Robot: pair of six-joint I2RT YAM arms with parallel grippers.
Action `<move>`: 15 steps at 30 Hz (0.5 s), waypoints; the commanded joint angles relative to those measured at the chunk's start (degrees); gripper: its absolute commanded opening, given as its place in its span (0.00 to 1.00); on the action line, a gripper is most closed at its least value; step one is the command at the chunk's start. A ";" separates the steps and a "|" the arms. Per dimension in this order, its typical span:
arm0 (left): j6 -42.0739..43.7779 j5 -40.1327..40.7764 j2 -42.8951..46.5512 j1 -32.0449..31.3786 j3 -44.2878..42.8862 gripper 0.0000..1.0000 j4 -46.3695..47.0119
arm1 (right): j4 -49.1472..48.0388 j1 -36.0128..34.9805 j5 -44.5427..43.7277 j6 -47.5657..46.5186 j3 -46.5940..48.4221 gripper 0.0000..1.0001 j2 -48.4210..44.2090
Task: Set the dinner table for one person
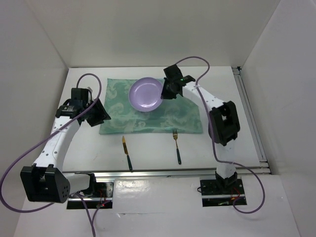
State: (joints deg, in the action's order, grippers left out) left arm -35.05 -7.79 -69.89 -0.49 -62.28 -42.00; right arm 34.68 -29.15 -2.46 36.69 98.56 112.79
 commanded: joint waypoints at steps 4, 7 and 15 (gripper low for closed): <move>-1.78 -1.17 2.91 -0.21 1.55 0.57 0.43 | -1.80 2.33 4.04 0.14 9.54 0.00 11.57; -1.17 -0.56 2.91 -0.21 1.55 0.57 -0.28 | -3.21 2.86 6.15 0.14 9.01 0.00 13.94; -1.16 -0.56 2.91 -0.21 3.21 0.57 -0.80 | -4.71 3.39 6.68 1.37 5.15 0.05 15.09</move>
State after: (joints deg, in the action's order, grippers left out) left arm -36.25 -7.81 -68.31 -0.51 -60.01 -42.44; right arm 32.64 -26.20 3.11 37.43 104.25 128.29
